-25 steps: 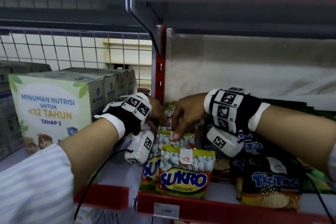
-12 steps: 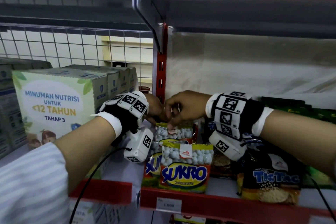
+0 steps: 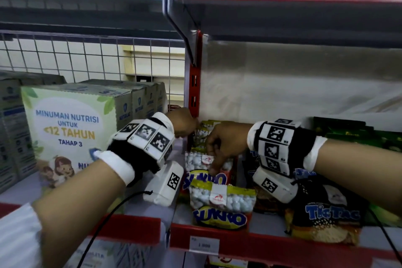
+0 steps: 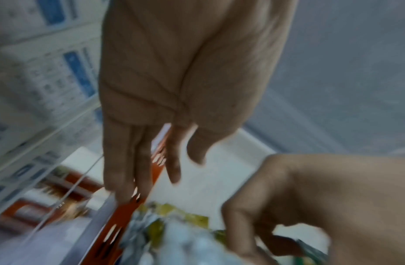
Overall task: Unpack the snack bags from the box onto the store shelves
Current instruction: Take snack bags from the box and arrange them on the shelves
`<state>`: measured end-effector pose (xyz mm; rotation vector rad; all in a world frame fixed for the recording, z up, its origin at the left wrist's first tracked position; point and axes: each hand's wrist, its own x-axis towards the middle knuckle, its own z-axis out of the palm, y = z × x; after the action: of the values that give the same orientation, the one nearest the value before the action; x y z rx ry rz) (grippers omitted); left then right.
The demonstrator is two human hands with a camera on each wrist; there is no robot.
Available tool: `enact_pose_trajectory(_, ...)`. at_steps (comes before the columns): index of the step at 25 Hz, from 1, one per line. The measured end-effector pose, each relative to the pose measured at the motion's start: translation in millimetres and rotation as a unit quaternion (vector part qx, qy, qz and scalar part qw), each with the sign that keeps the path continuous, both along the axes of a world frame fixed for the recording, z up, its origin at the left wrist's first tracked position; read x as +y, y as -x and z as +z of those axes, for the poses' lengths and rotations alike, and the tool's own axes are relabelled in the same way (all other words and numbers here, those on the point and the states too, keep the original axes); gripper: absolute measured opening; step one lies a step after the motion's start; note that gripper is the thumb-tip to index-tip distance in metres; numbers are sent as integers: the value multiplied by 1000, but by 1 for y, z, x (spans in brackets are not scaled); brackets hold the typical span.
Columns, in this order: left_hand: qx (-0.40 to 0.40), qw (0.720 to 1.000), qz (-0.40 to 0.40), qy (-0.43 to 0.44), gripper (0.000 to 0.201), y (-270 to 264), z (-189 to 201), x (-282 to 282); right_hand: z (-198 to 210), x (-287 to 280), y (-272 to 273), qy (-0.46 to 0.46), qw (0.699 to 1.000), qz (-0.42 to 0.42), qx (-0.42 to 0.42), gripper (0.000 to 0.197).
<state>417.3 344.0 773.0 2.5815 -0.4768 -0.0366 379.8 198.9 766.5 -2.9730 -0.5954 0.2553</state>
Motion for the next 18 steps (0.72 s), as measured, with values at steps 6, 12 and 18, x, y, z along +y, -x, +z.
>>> enact_pose_trajectory(6,-85,990,-108,43,54,63,-5,22,-4,-5,-3,6,1000,-5,12,26)
enact_pose_trajectory(12,34,956,-277,-92,49,77,-37,36,5,-10,-2,-17,1000,-7,24,26)
enact_pose_trajectory(18,13,978,-201,-52,36,64,-46,33,21,-18,9,-47,997,-27,56,16)
